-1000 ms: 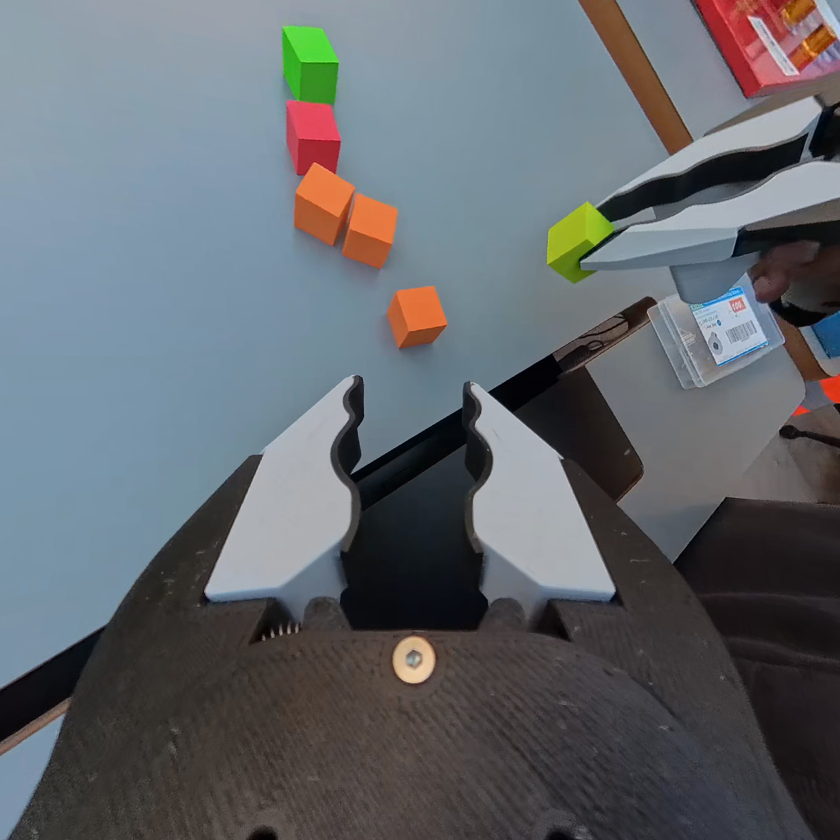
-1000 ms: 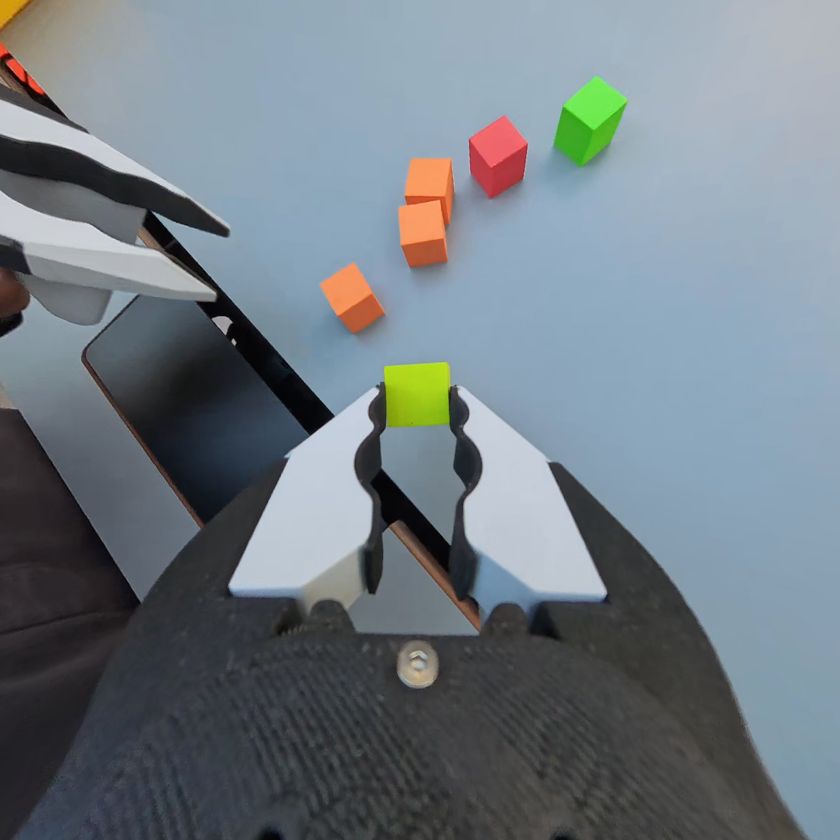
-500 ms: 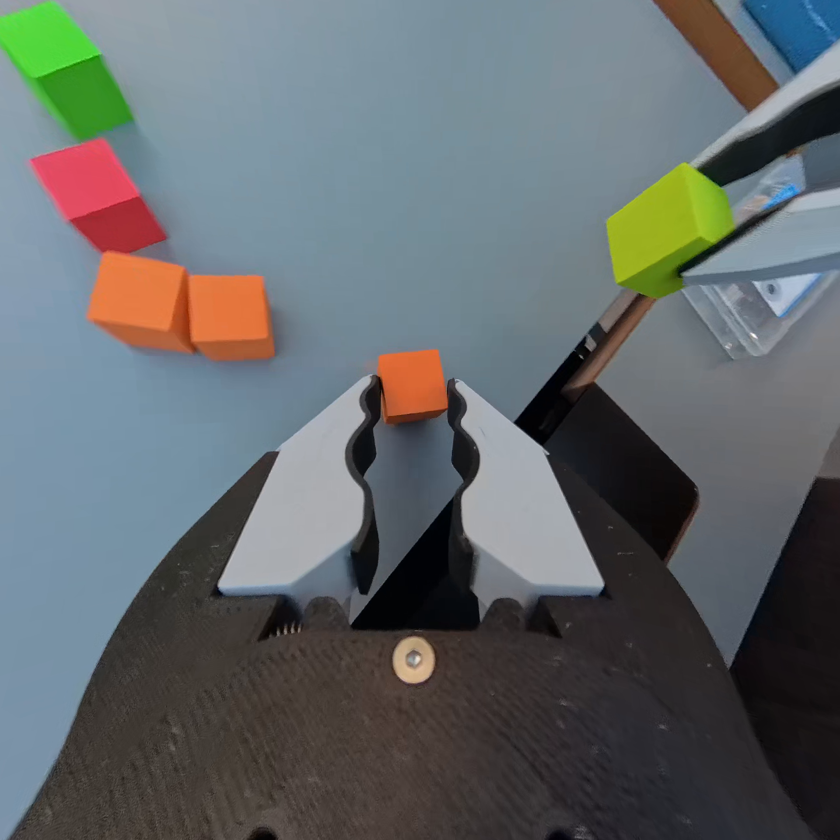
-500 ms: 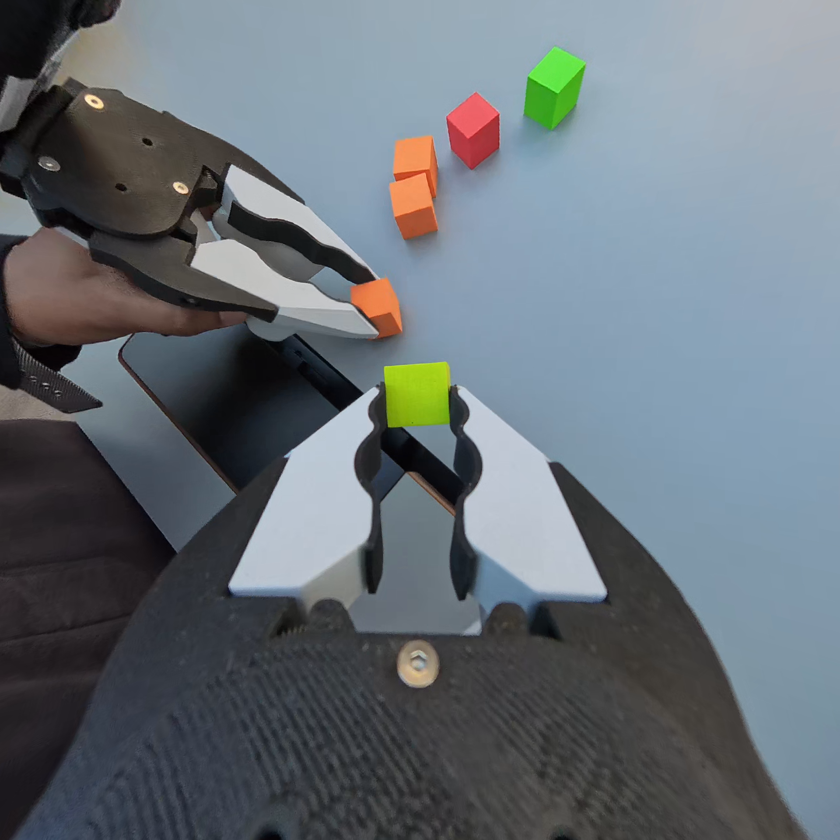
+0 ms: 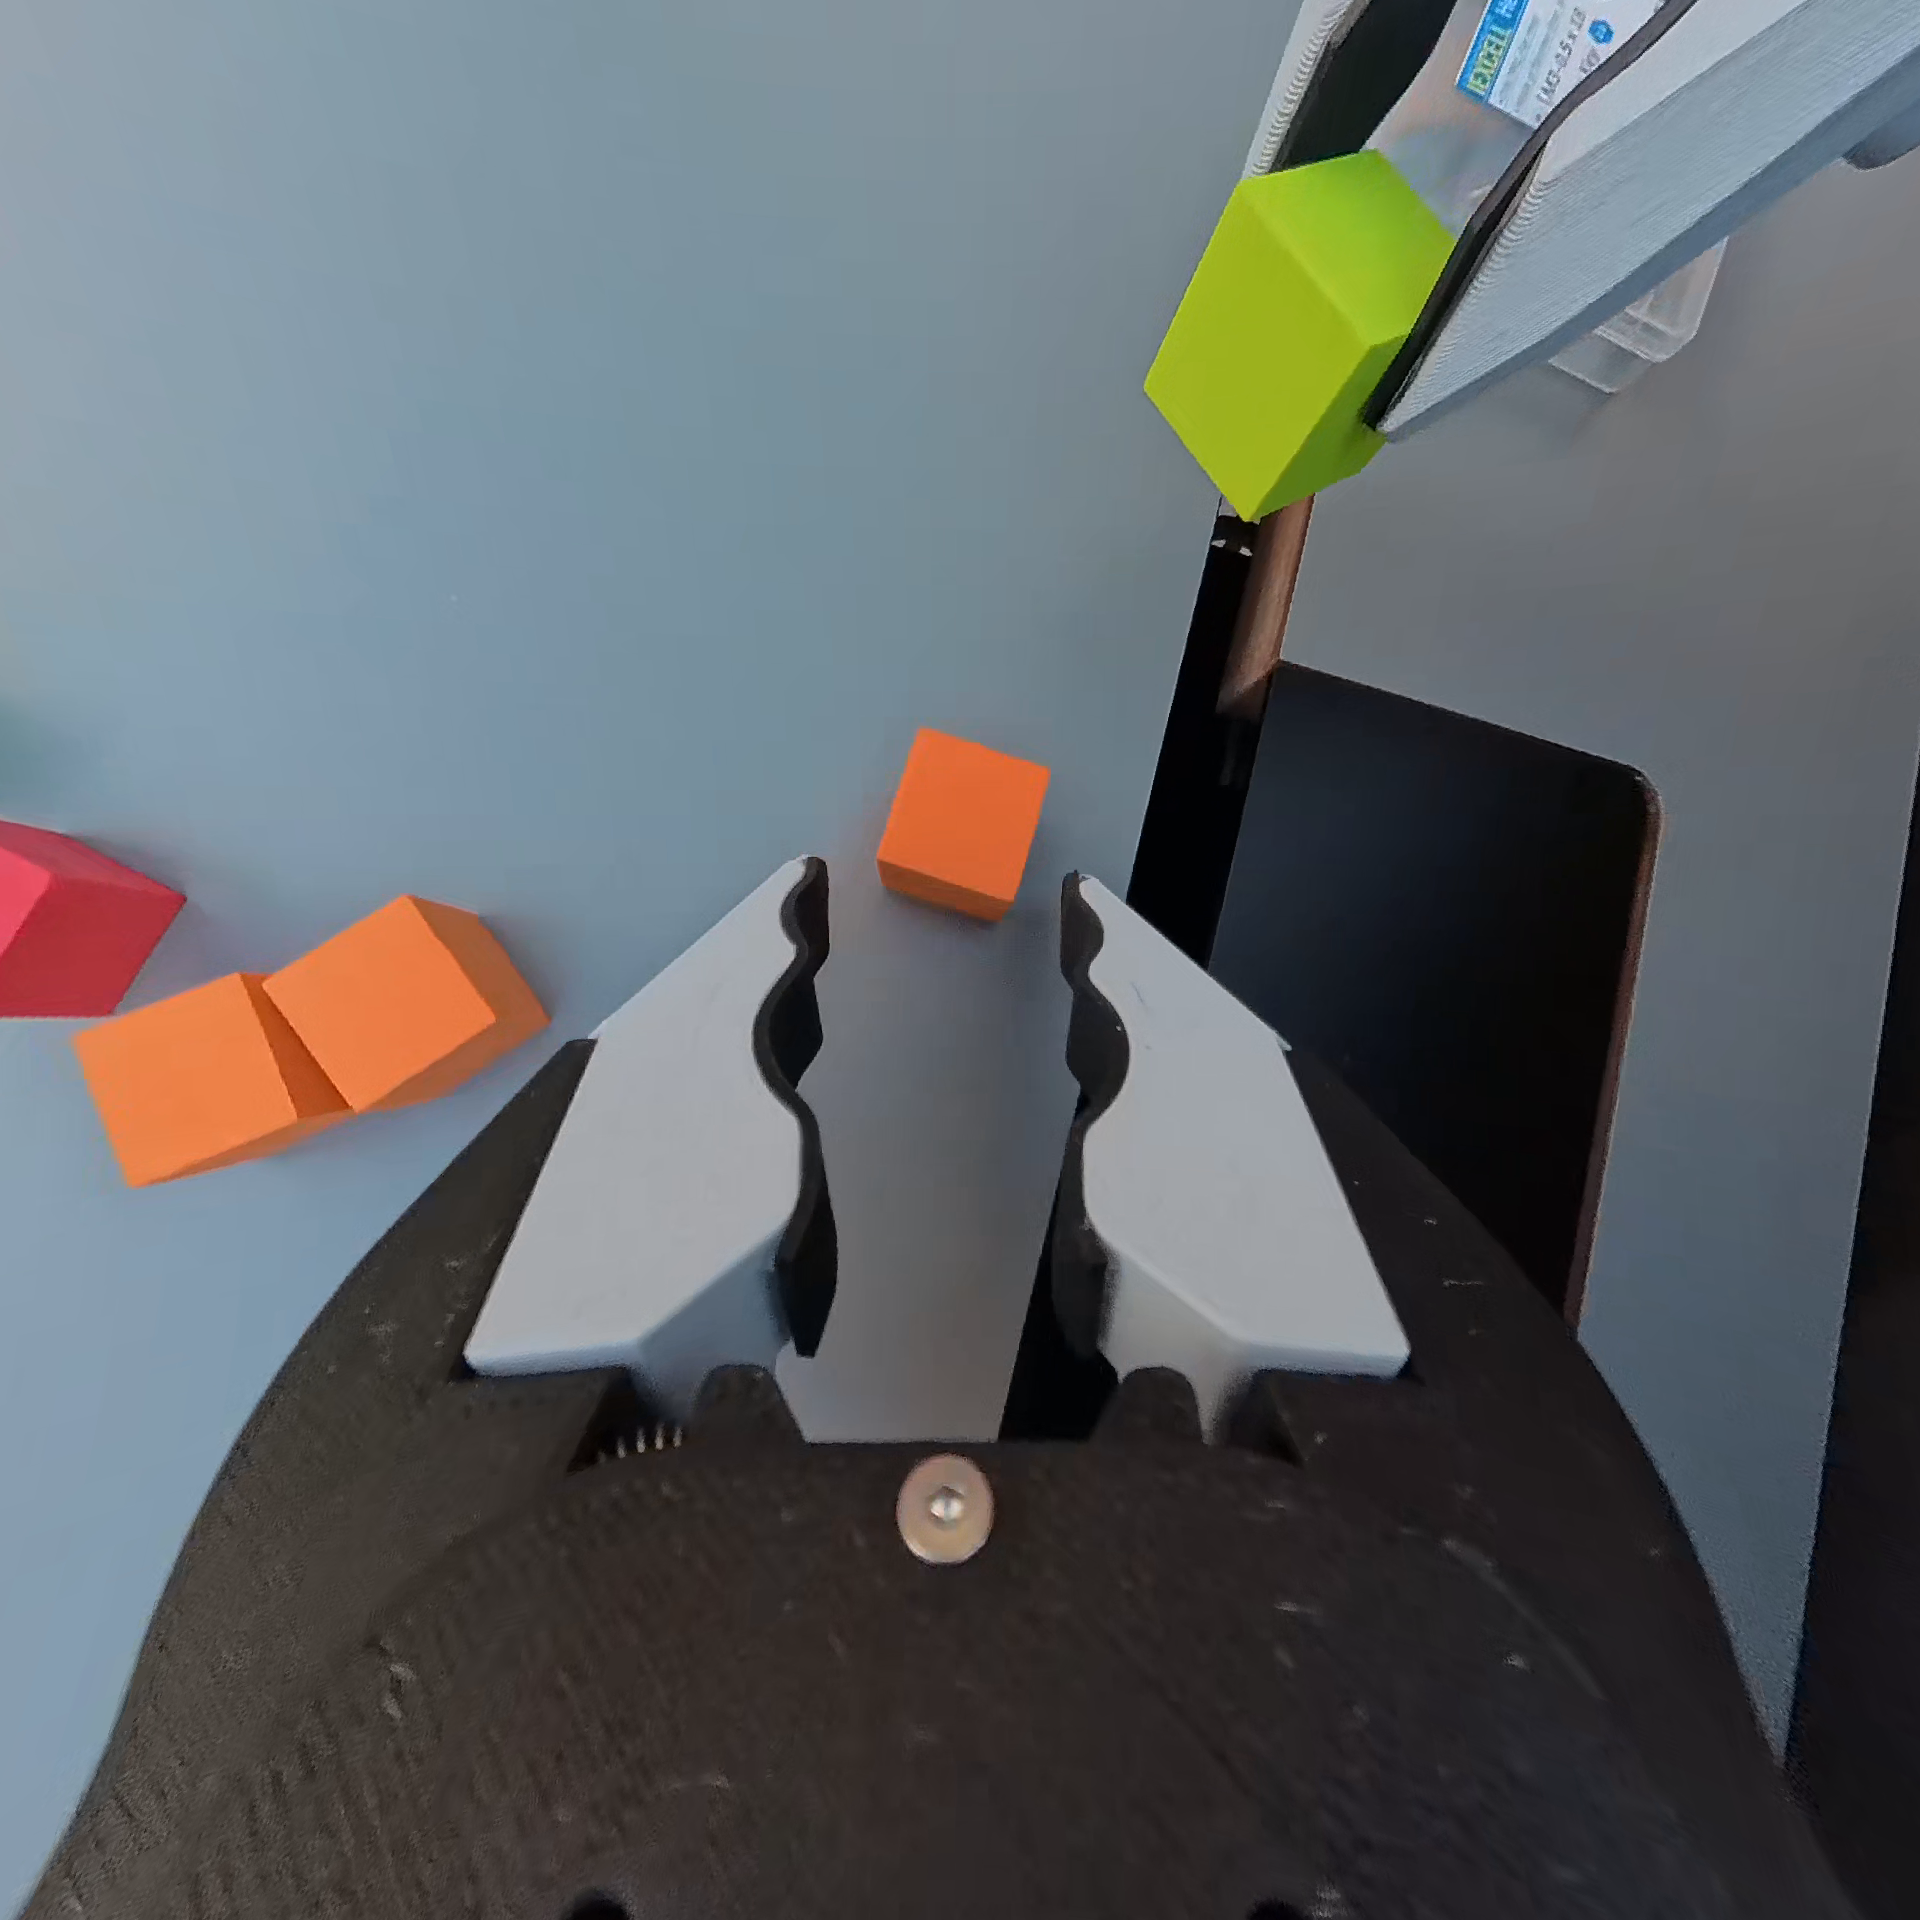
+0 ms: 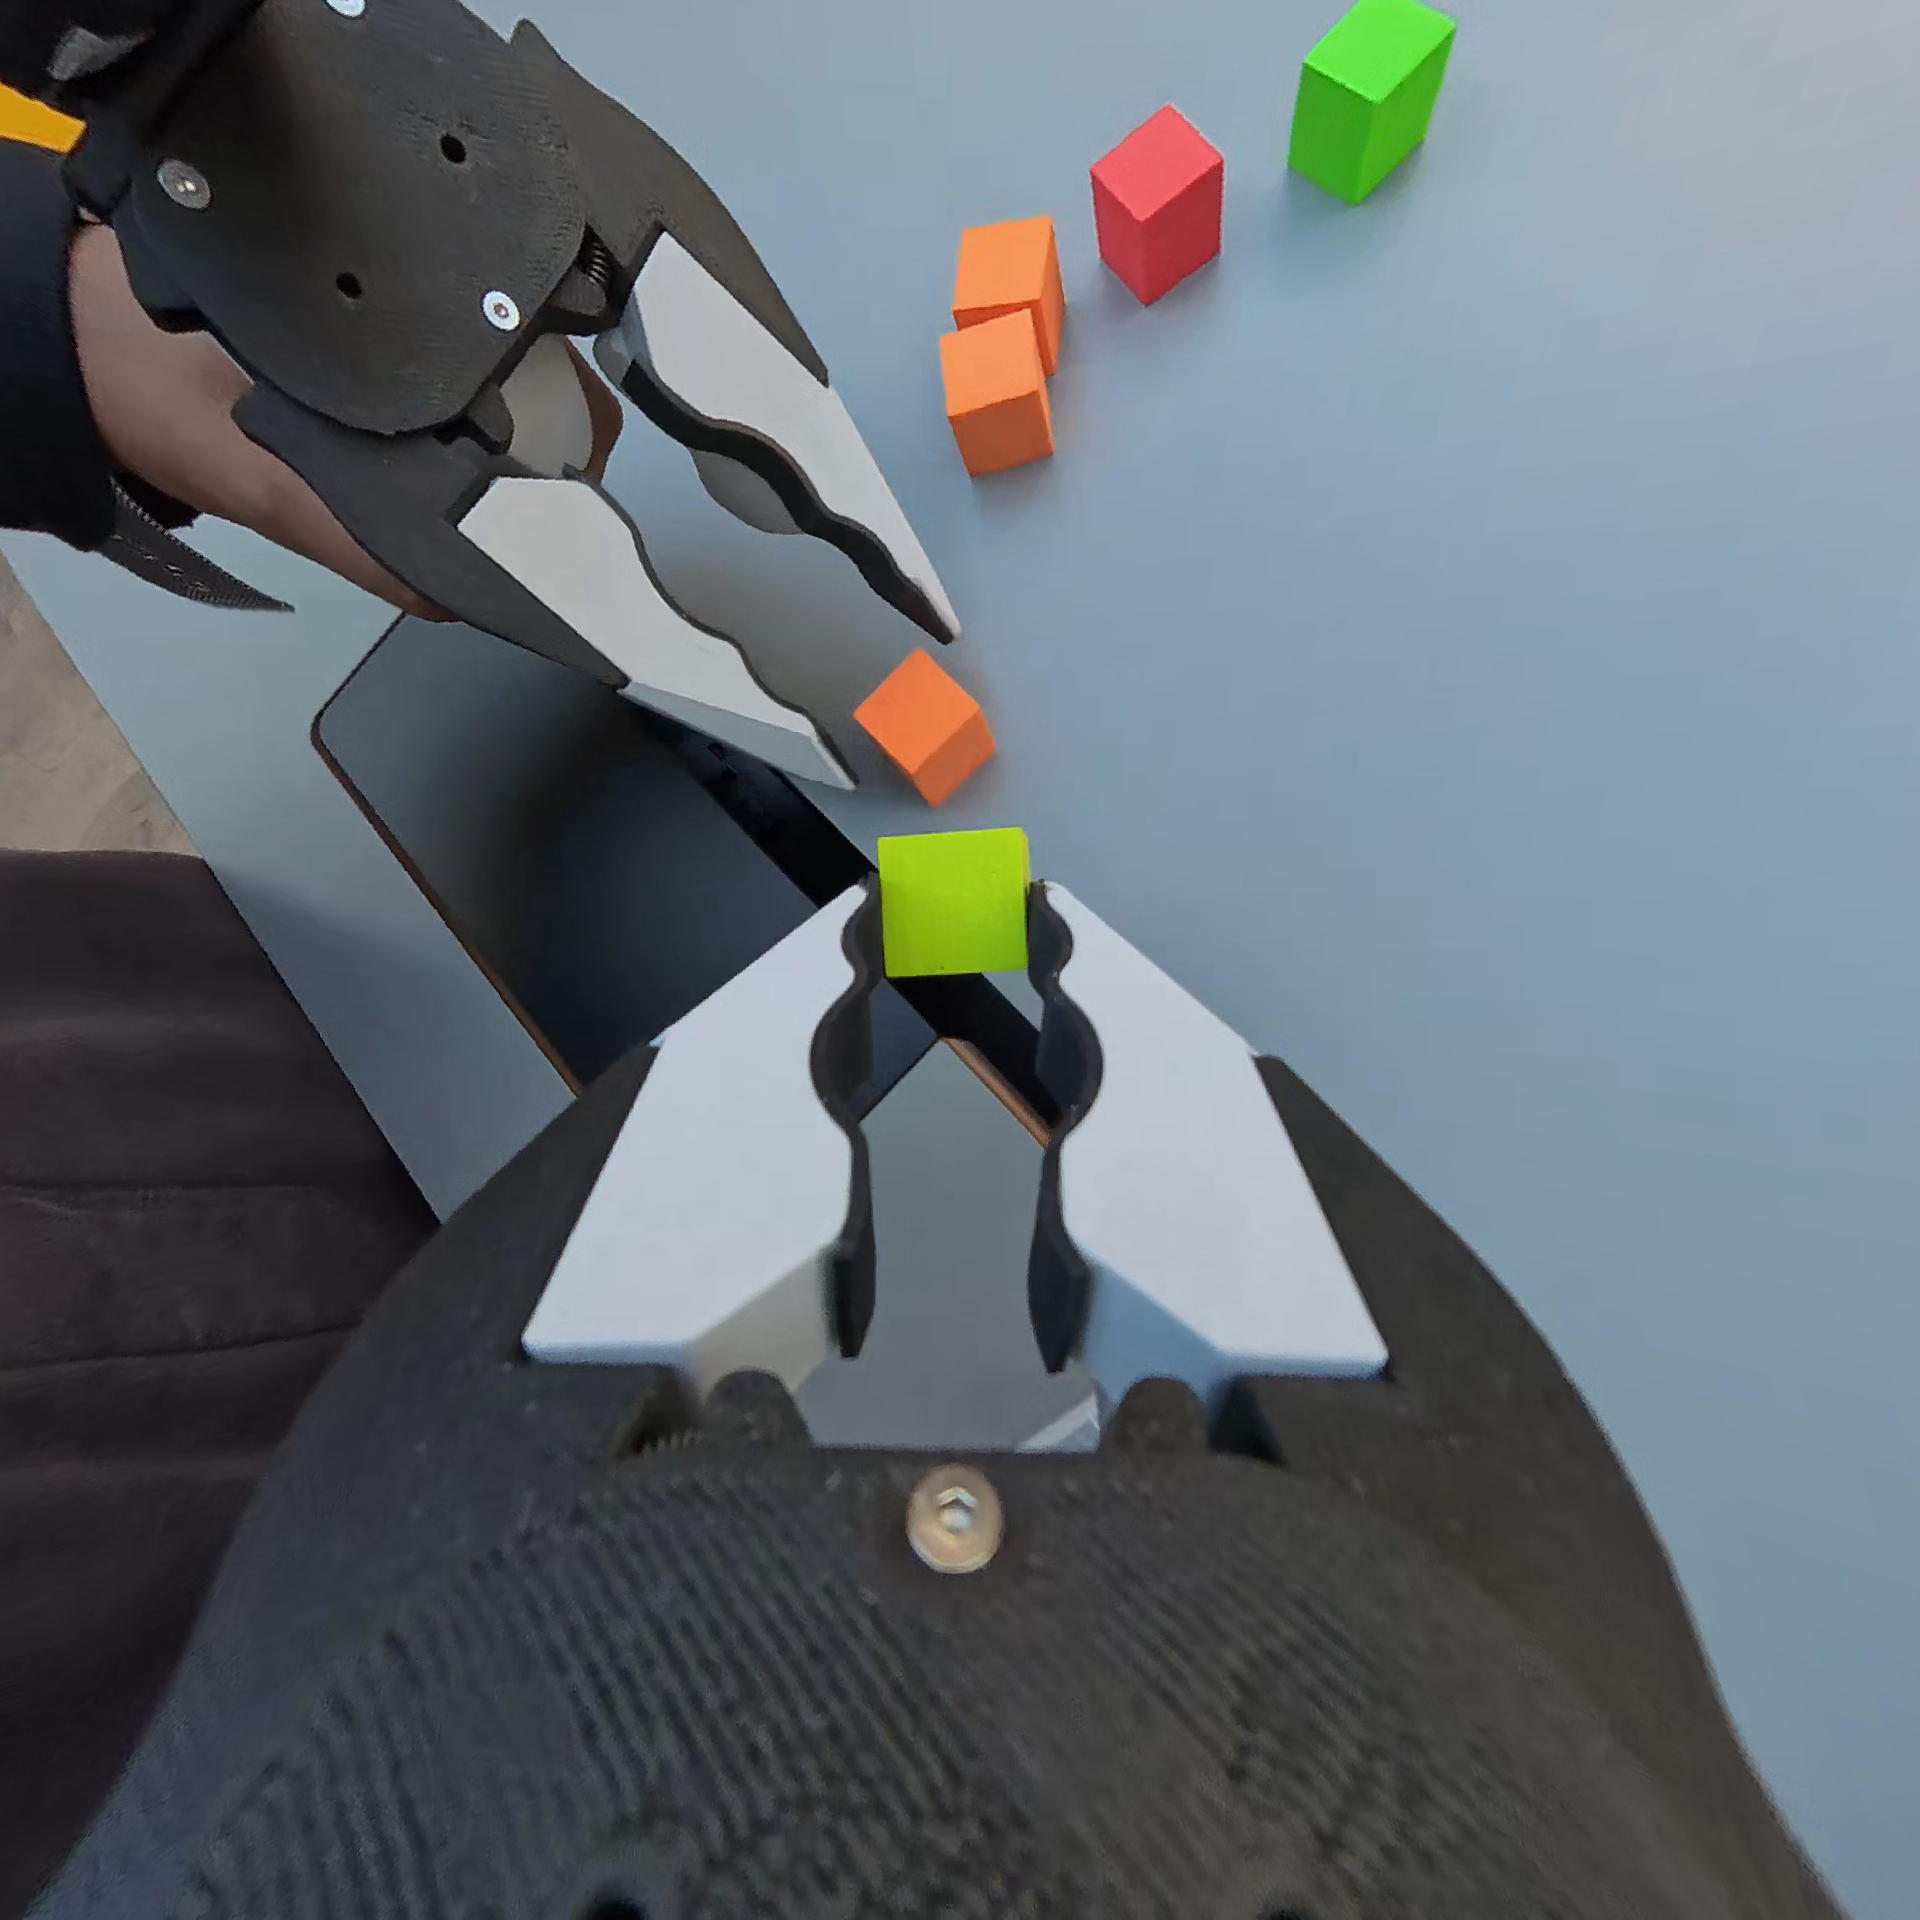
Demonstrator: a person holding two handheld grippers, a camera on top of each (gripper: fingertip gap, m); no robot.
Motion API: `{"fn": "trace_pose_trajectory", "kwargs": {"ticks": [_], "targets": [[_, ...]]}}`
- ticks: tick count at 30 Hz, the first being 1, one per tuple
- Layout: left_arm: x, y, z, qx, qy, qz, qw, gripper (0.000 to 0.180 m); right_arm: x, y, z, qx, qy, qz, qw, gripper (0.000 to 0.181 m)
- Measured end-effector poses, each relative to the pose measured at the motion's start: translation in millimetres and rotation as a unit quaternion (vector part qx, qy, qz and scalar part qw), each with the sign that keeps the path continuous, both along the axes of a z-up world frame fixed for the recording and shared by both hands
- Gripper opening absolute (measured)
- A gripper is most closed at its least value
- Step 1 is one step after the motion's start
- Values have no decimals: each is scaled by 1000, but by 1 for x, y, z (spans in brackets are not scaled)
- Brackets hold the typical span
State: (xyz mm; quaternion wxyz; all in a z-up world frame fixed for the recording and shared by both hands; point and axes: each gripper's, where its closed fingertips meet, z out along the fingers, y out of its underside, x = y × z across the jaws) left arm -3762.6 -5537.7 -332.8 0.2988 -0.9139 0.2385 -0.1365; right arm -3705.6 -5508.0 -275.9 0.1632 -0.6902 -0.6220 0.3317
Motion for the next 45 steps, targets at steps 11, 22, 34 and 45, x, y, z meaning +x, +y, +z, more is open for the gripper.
{"fn": "trace_pose_trajectory", "kwargs": {"ticks": [11, 22, 34, 45], "targets": [[-9, -46, 7, -3, -79, 134, 988, 47, -45, -25, -11, 73, -25, 162, 984, 26], [-35, -57, 22, 20, -121, 229, 966, 47, -60, -29, -24, 130, -66, 353, 924, 26], [-46, -47, 24, 30, -149, 252, 956, 47, -56, -29, -30, 108, -86, 363, 922, 26], [-71, -21, 23, 42, -110, 292, 949, 46, -57, -18, -1, 45, -37, 252, 966, 45]]}}
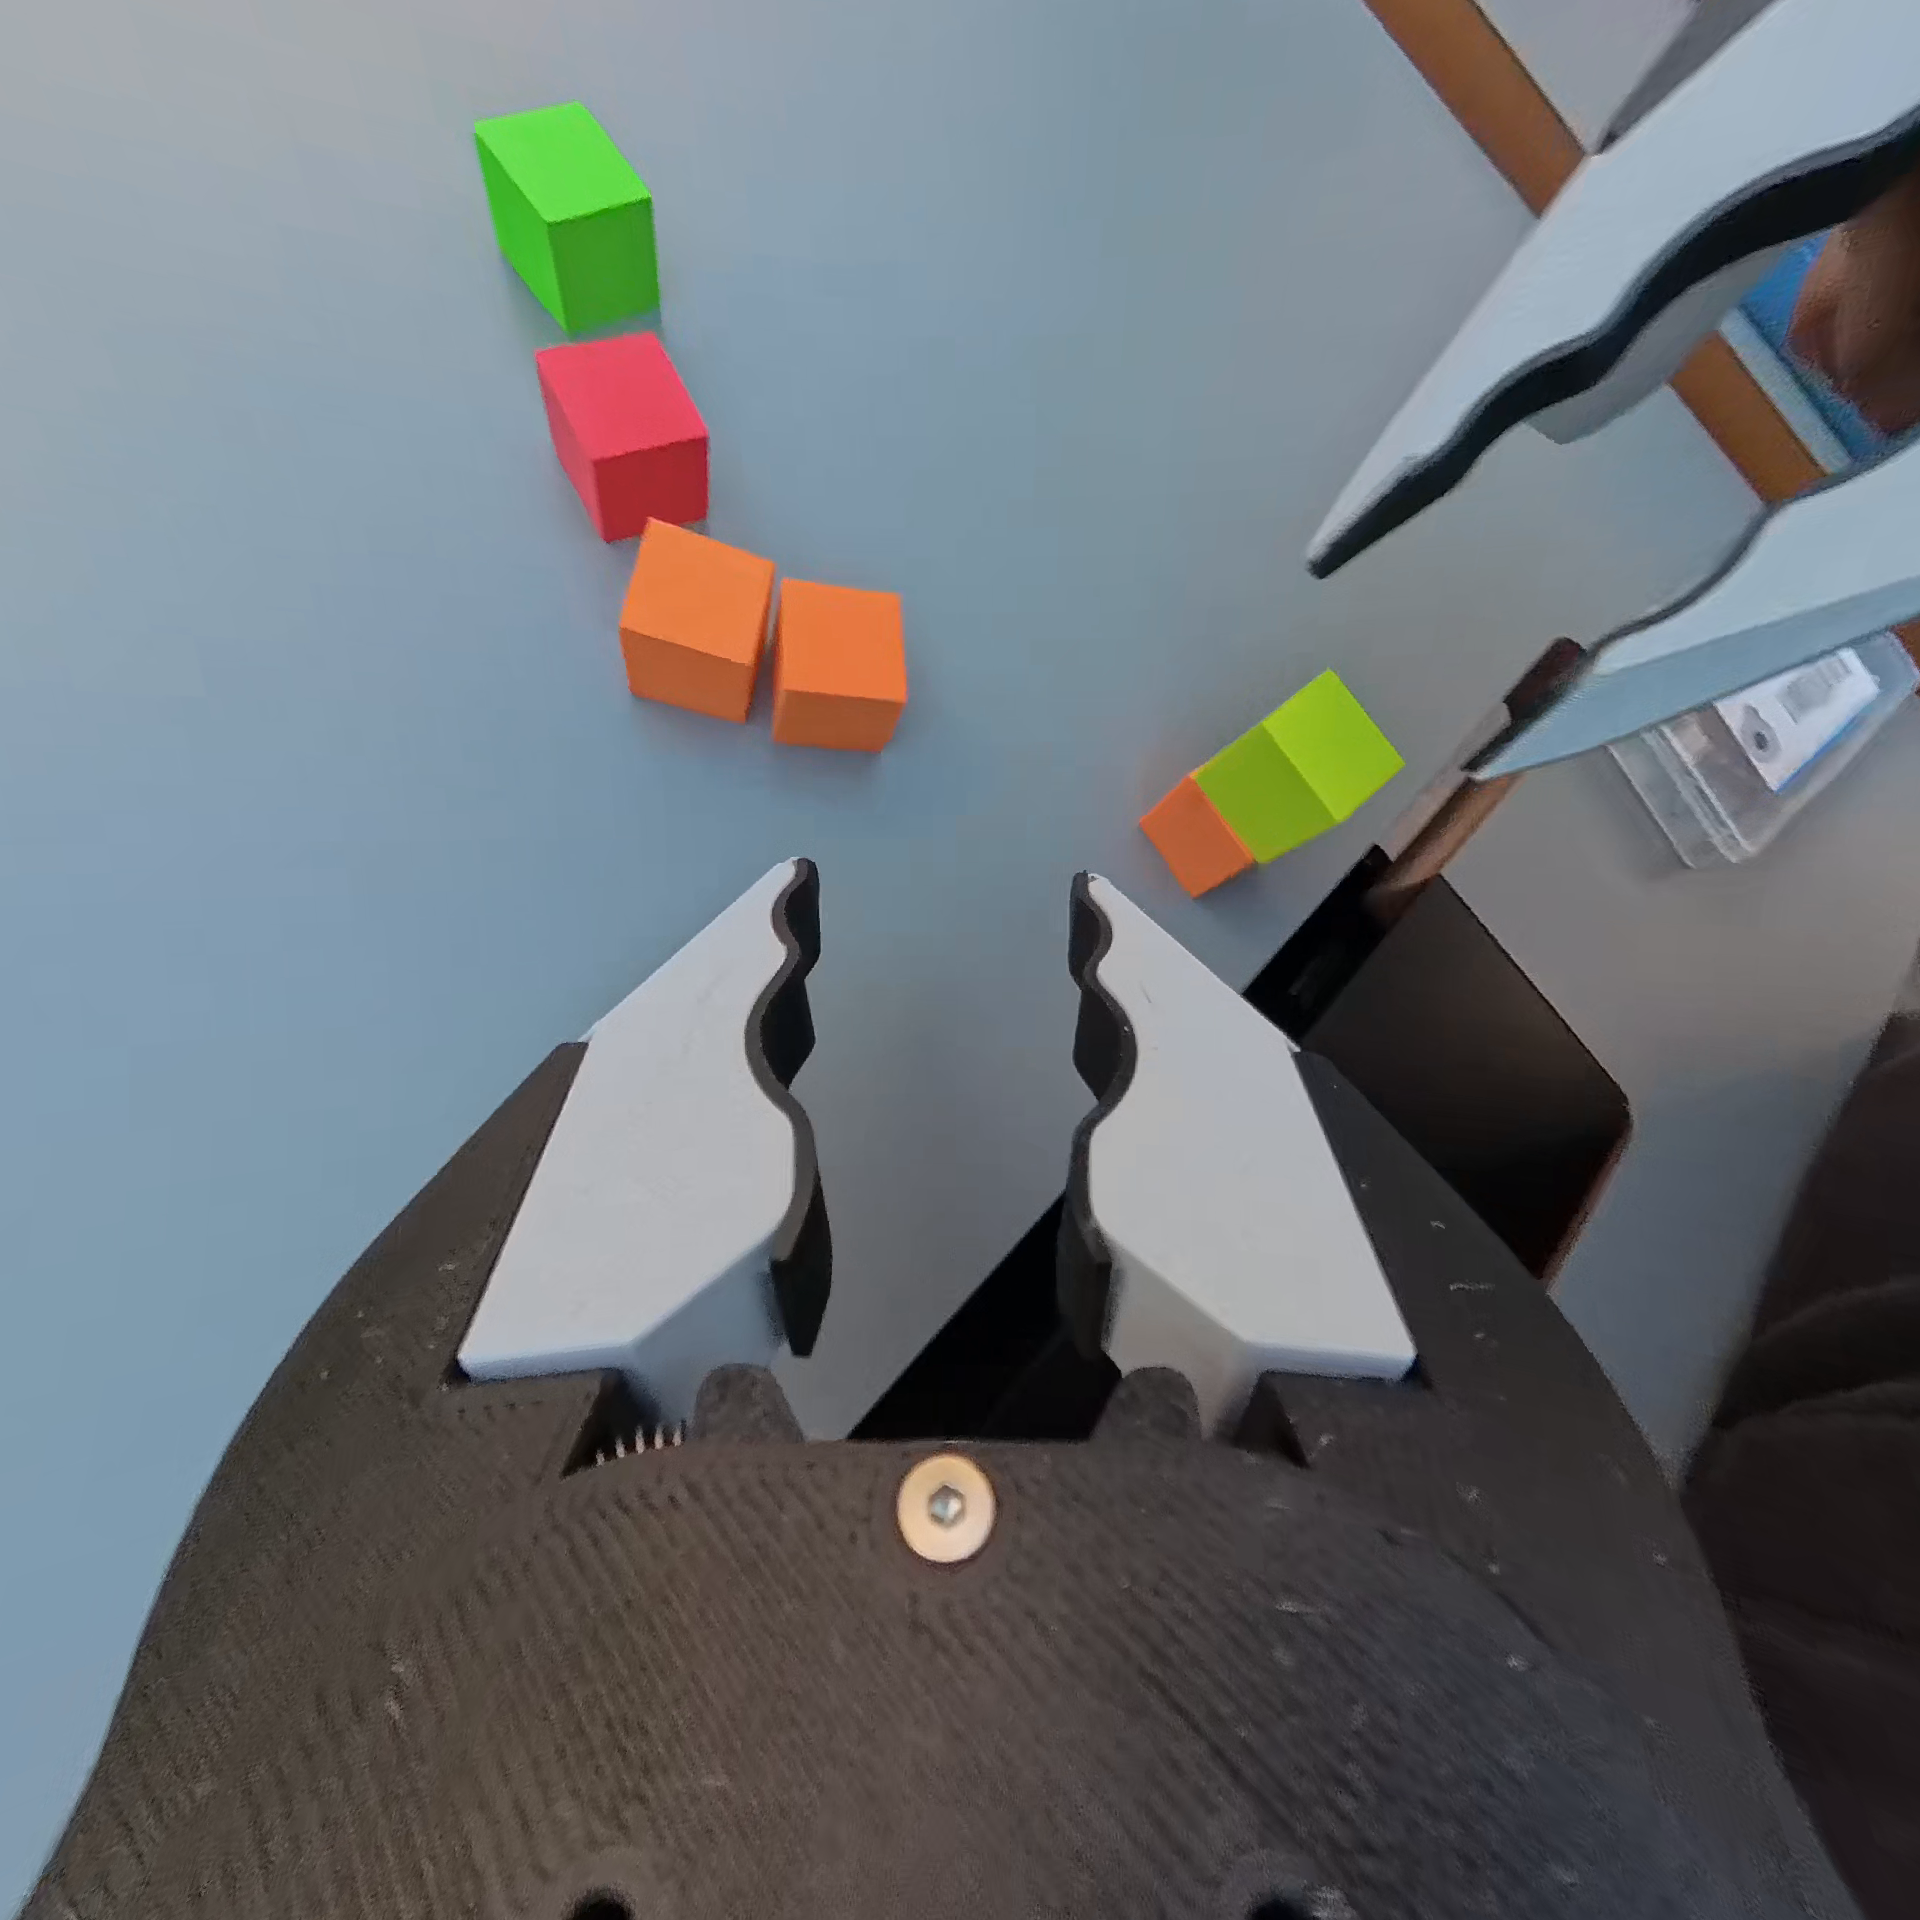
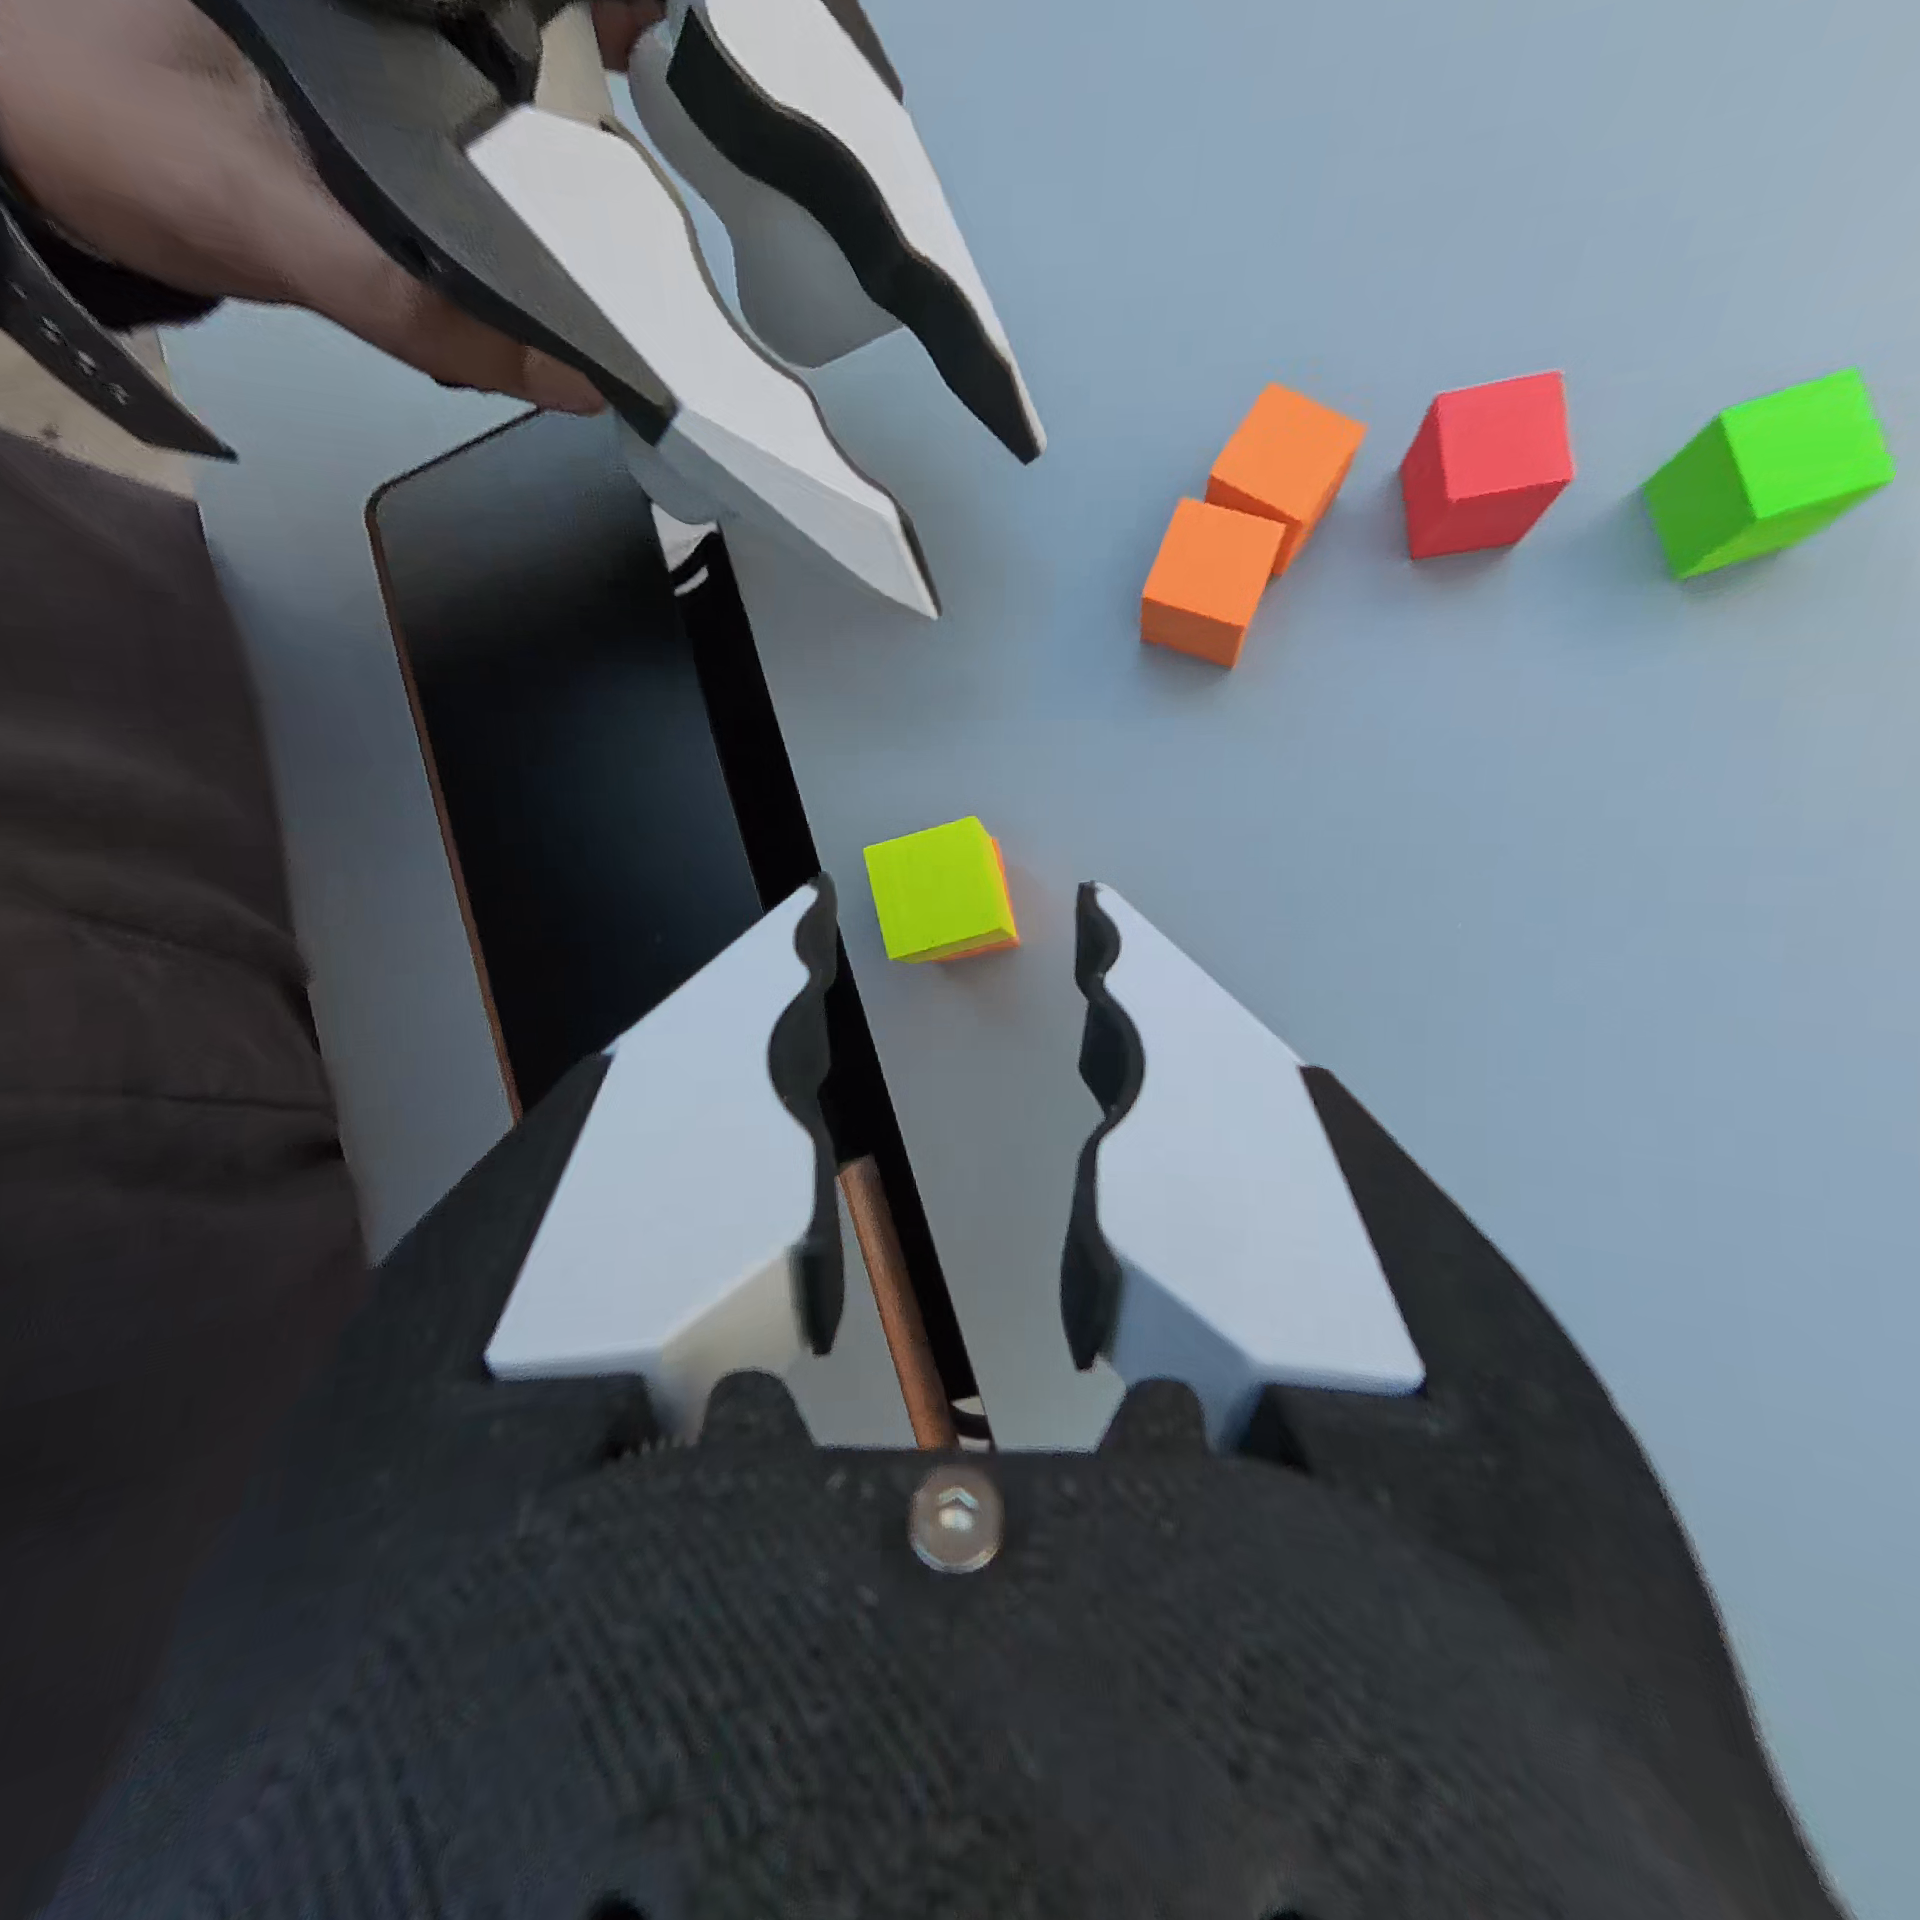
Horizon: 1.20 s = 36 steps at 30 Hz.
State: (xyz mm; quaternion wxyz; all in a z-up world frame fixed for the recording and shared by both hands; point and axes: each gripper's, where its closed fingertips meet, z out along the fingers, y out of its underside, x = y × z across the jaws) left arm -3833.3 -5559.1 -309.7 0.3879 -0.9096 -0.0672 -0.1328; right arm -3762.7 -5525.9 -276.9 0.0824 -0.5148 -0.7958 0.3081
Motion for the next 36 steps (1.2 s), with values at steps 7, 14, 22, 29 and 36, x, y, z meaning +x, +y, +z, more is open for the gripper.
{"fn": "trace_pose_trajectory", "kwargs": {"ticks": [7, 14, 22, 29, 36], "targets": [[-18, 44, -19, -40, 74, 0, 996, 44, -14, 30, 17, -46, 44, -119, 991, 43], [-18, 38, 7, -7, 87, -8, 996, 24, -57, 55, 15, -31, 58, -156, 986, 39], [-18, -33, 24, -10, 22, 64, 998, 25, -132, 61, -26, 1, 43, -130, 991, 43], [-16, -34, 32, 5, -13, 73, 997, 25, -139, 61, -40, -7, 27, -121, 992, 25], [-7, -8, 46, 25, -1, 24, 999, 25, -79, 68, 27, -29, 93, -154, 983, 25]]}}
